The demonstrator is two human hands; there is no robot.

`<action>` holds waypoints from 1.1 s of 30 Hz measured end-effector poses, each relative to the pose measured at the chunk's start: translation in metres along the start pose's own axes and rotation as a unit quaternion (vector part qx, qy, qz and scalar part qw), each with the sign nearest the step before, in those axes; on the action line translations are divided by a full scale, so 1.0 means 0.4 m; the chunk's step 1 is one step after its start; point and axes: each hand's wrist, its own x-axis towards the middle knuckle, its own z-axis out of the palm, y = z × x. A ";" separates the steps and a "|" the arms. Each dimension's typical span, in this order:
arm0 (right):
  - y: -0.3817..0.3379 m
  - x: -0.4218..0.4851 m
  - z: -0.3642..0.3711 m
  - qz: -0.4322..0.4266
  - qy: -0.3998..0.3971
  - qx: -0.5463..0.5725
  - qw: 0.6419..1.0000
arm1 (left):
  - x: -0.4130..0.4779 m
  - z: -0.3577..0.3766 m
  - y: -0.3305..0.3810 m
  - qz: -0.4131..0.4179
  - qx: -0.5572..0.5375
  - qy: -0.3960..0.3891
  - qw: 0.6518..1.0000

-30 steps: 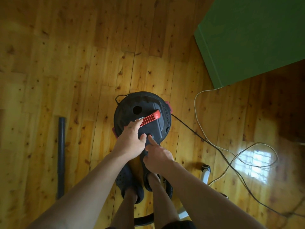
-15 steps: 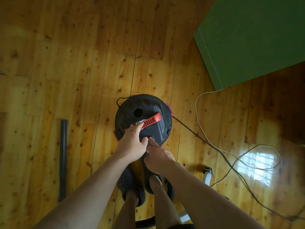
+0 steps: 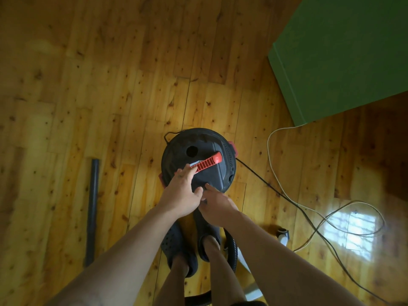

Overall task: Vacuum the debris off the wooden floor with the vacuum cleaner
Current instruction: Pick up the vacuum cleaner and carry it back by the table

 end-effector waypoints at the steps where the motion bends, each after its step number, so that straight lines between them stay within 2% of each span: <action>1: -0.003 0.001 -0.004 0.001 0.013 0.014 1.000 | -0.005 -0.007 0.001 -0.002 -0.001 0.001 1.000; 9: -0.062 -0.013 -0.060 -0.011 0.100 0.126 0.987 | -0.055 -0.121 0.041 -0.002 -0.009 0.036 0.999; 19: -0.267 -0.105 -0.227 -0.072 0.208 0.186 0.958 | -0.190 -0.340 0.069 -0.042 -0.091 0.126 0.987; 28: -0.549 -0.225 -0.319 -0.150 0.255 0.160 0.942 | -0.384 -0.539 -0.036 -0.108 -0.181 0.236 0.948; 33: -0.727 -0.338 -0.361 -0.203 0.271 0.162 0.927 | -0.527 -0.683 -0.065 -0.091 -0.237 0.311 0.916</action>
